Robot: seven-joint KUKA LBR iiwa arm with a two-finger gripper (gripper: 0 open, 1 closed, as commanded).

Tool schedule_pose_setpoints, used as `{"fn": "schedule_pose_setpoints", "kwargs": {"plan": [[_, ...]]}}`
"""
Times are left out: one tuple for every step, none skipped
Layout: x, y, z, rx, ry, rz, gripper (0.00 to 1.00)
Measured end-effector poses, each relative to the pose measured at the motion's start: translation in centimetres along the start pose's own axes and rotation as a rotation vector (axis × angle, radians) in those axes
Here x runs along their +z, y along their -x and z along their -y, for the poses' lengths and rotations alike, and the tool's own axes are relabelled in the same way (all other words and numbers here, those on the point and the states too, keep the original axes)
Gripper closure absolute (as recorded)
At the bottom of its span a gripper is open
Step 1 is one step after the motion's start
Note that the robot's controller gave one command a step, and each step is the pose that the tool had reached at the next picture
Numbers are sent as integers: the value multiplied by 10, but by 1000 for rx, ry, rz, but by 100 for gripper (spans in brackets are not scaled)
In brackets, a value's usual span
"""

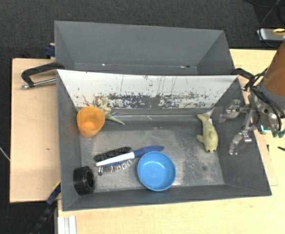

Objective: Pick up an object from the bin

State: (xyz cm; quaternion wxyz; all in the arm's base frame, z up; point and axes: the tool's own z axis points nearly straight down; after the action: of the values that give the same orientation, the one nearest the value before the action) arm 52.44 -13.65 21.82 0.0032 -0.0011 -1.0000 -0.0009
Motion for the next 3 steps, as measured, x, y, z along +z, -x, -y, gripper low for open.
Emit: {"fn": "schedule_pose_setpoints", "kwargs": {"plan": [[132,43,-28,66,2,1,0],[146,68,11,131,2,11,0],[144,69,9,128,2,16,100]]}}
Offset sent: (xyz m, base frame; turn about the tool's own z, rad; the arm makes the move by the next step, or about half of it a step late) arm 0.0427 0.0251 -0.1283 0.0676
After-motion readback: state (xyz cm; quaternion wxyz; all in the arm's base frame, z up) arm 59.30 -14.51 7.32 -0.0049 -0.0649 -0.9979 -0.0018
